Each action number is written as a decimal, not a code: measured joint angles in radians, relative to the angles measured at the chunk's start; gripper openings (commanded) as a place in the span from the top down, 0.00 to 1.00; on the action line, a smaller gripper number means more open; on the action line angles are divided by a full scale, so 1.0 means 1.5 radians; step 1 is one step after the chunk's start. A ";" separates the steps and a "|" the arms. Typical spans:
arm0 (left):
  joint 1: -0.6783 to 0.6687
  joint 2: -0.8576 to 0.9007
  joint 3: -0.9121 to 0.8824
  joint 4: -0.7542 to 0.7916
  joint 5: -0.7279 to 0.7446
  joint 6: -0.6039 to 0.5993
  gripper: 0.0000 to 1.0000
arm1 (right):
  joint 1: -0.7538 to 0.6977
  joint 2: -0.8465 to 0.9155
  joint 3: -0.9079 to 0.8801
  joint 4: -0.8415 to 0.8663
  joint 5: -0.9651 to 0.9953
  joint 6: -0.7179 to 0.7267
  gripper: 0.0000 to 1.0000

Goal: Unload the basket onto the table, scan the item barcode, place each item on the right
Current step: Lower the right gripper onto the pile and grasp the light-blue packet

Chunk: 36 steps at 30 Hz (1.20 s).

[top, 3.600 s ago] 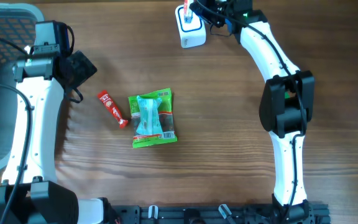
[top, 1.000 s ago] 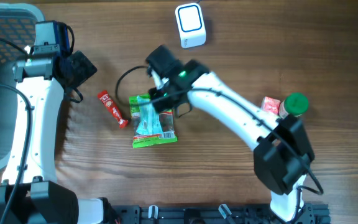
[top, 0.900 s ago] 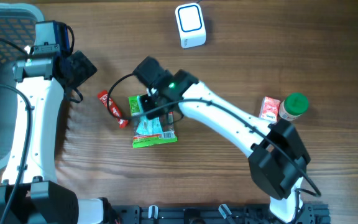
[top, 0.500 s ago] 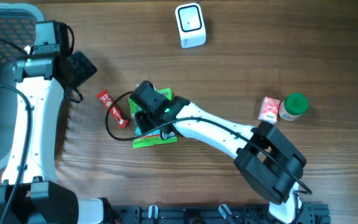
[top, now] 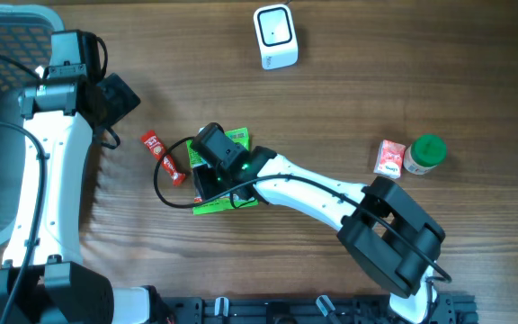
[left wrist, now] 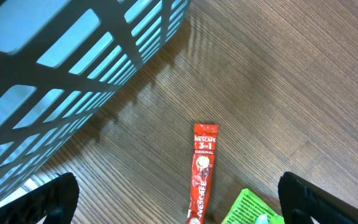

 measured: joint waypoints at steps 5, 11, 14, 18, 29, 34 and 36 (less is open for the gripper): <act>0.000 0.000 0.000 0.000 0.000 0.000 0.00 | -0.003 -0.004 -0.001 0.013 -0.023 -0.009 0.59; 0.000 0.000 0.000 0.000 0.000 0.000 0.00 | -0.023 -0.099 -0.002 0.014 -0.026 -0.031 0.96; 0.000 0.000 0.000 0.000 0.000 0.000 0.00 | -0.024 -0.105 -0.002 0.005 -0.026 -0.029 0.96; 0.000 0.000 0.000 0.000 0.000 0.000 0.00 | -0.024 -0.054 -0.002 0.006 -0.029 -0.006 0.96; 0.000 0.000 0.000 0.000 0.000 0.000 0.00 | -0.029 0.039 0.003 0.043 -0.122 0.032 0.95; 0.000 0.000 0.000 0.000 0.000 0.000 0.00 | -0.032 0.011 -0.002 0.035 -0.148 -0.001 0.95; 0.000 0.000 0.000 0.000 0.000 0.000 0.00 | -0.035 -0.020 -0.002 0.023 -0.159 -0.014 0.96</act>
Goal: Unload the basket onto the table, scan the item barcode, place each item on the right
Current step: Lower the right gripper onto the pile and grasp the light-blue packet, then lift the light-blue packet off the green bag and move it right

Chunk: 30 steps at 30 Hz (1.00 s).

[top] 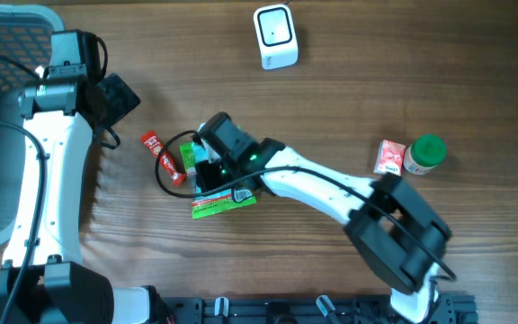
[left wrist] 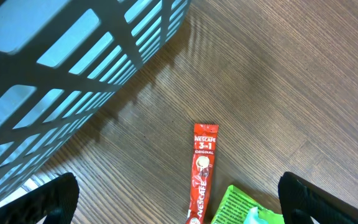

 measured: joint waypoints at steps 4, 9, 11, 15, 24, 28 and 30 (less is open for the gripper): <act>0.000 0.000 0.000 0.000 0.000 0.000 0.00 | -0.001 -0.022 -0.001 -0.017 -0.006 -0.009 0.96; 0.000 0.000 0.000 0.000 0.000 0.000 0.00 | -0.001 -0.005 -0.030 0.004 -0.013 0.002 0.96; 0.000 0.000 0.000 0.000 0.000 0.000 0.00 | 0.000 0.021 -0.054 0.028 -0.028 0.013 0.96; 0.000 0.000 0.000 0.000 0.000 0.000 0.00 | 0.001 0.035 -0.061 0.029 -0.046 0.033 0.92; 0.000 0.000 0.000 0.000 0.000 0.000 0.00 | -0.016 -0.035 0.013 -0.011 -0.101 0.006 0.43; 0.000 0.000 0.000 0.000 0.000 0.000 0.00 | -0.099 -0.057 0.026 -0.033 -0.102 -0.035 0.38; 0.000 0.000 0.000 0.000 0.000 0.000 0.00 | -0.146 -0.050 0.026 -0.026 -0.102 -0.049 0.34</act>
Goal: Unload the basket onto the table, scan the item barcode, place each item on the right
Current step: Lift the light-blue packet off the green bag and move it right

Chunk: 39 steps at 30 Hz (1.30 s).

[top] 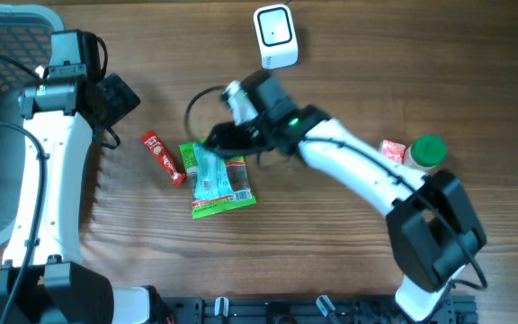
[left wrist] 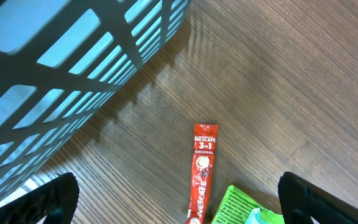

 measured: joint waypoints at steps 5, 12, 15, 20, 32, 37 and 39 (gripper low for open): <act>0.000 0.000 0.000 0.000 0.000 0.000 0.00 | -0.034 0.036 0.000 0.036 0.002 -0.016 0.28; 0.000 0.000 0.000 -0.001 0.000 0.000 0.00 | -0.005 0.107 0.000 0.057 0.002 -0.010 0.47; 0.000 0.000 0.000 0.000 0.000 0.000 0.00 | 0.008 0.120 0.000 0.057 0.002 -0.009 0.55; 0.000 0.000 0.000 0.000 0.000 0.000 0.00 | 0.019 0.120 -0.001 0.054 0.014 0.021 0.57; 0.000 0.000 0.000 0.000 0.000 0.000 0.00 | 0.011 0.105 -0.025 0.037 0.053 0.040 0.96; 0.000 0.000 0.000 -0.001 0.000 0.000 0.00 | -0.056 -0.021 -0.028 -0.075 0.066 0.022 0.96; 0.000 0.000 0.000 0.000 0.000 0.000 0.00 | -0.074 -0.054 -0.027 -0.115 0.078 0.018 0.95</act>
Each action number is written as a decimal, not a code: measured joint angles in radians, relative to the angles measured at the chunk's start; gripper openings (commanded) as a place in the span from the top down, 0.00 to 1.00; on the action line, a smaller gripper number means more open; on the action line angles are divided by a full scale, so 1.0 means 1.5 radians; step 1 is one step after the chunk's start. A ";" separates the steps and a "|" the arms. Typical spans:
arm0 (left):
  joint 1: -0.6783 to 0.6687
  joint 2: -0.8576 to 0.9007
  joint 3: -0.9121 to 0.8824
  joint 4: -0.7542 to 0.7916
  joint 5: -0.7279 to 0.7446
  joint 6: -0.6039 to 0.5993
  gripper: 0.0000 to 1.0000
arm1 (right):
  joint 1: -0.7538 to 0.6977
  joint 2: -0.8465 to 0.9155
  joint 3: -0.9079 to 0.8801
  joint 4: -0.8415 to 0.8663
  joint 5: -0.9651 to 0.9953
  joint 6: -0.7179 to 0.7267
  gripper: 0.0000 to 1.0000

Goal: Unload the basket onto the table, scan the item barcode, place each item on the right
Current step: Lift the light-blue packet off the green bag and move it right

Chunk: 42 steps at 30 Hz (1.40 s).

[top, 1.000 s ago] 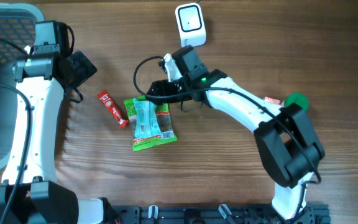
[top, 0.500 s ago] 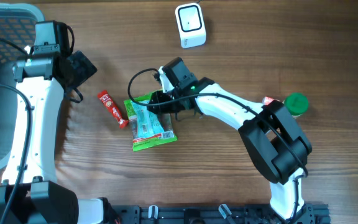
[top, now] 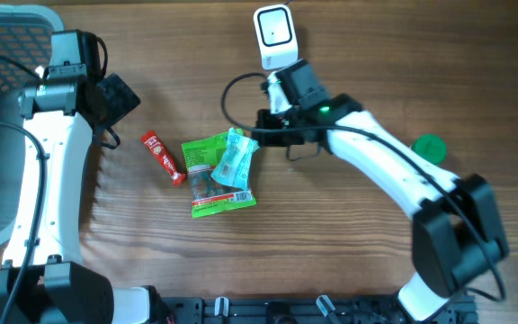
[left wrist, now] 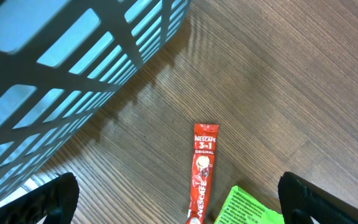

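Note:
A pale teal packet (top: 235, 158) hangs tilted over the right edge of a green packet (top: 210, 187) that lies flat mid-table. My right gripper (top: 257, 139) is at the teal packet's upper right corner and appears shut on it. The white scanner (top: 275, 36) stands at the far edge, just behind the right wrist. A red Nescafe stick (top: 162, 156) (left wrist: 202, 174) lies left of the green packet (left wrist: 253, 208). My left gripper (top: 120, 97) (left wrist: 179, 200) hovers open above the wood beside the basket, nothing between its fingers.
A pale mesh basket (left wrist: 55, 68) fills the left side. A green-lidded jar (top: 431, 148) stands at the right, partly behind the right arm. The right arm's black cable (top: 232, 99) loops over the table in front of the scanner.
My right gripper has moved right and toward the scanner. The teal packet, then lying across the green packet, has shifted right with it and now tilts at the green packet's right edge. Left arm unchanged.
The right gripper was down on the green packet at mid-table. It then sat at the packet's left part, with the teal packet showing under it. Later it stood farther back with the teal packet across the green one, and now holds it nearer the scanner. The left arm never moved.

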 measured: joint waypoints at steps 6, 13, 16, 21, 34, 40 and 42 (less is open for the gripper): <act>0.000 0.000 0.000 -0.001 0.000 0.000 0.00 | -0.012 -0.022 -0.019 -0.024 0.061 0.005 0.11; 0.000 0.000 0.000 -0.001 0.000 0.000 0.00 | -0.003 -0.017 -0.086 0.147 0.070 0.059 0.13; 0.000 0.000 0.000 0.000 0.000 0.000 0.00 | -0.001 0.019 -0.088 0.170 0.071 0.085 0.34; 0.000 0.000 0.000 -0.001 0.000 0.000 0.00 | 0.049 0.110 -0.093 0.229 0.067 0.114 0.77; 0.000 0.000 0.000 -0.001 0.000 0.000 0.00 | -0.042 0.012 -0.097 0.040 0.104 0.141 0.96; 0.000 0.000 0.000 -0.001 0.000 0.000 0.00 | -0.046 -0.018 -0.097 -0.042 0.161 0.183 0.54; 0.000 0.000 0.000 -0.001 0.000 0.000 0.00 | -0.046 -0.018 -0.097 -0.058 0.164 0.178 0.52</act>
